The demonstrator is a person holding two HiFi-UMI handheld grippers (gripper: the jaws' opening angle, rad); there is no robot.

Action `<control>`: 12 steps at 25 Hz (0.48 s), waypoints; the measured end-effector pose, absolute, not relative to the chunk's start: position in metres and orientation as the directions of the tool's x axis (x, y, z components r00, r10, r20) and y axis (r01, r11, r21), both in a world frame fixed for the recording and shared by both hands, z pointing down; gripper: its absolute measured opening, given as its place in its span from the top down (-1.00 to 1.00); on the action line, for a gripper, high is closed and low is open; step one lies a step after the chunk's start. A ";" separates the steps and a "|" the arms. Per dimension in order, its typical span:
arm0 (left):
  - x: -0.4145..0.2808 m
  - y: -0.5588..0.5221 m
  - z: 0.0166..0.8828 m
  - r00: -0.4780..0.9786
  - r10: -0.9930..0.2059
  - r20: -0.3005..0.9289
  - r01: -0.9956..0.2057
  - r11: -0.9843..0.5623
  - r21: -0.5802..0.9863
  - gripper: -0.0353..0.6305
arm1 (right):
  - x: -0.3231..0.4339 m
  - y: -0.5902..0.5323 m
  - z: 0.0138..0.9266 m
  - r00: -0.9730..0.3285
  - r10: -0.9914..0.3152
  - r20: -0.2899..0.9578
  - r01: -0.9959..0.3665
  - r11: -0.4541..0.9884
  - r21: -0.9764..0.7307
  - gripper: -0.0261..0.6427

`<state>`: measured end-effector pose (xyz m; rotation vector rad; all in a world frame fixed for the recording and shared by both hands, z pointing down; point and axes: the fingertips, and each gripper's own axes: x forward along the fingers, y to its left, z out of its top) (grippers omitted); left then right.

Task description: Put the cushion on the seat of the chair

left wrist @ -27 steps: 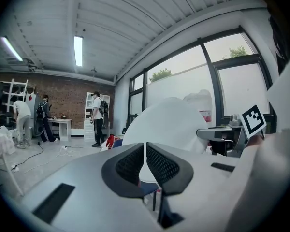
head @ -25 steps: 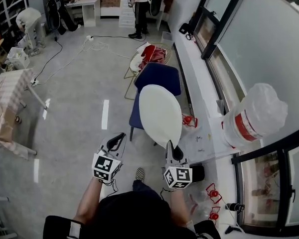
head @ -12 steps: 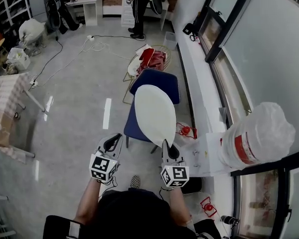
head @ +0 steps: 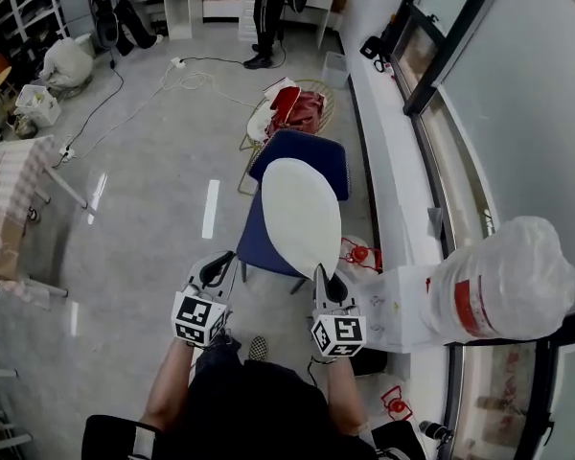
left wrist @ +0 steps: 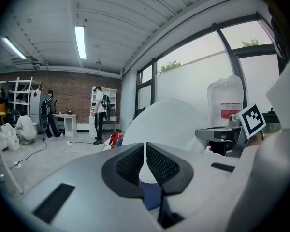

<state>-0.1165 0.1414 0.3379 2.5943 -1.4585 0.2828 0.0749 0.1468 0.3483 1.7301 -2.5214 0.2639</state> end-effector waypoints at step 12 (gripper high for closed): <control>-0.131 0.064 0.372 0.550 -0.779 0.300 -0.826 -0.560 0.060 0.80 | 0.048 0.082 0.384 -0.337 -0.917 0.216 -0.940 0.313 -0.136 0.77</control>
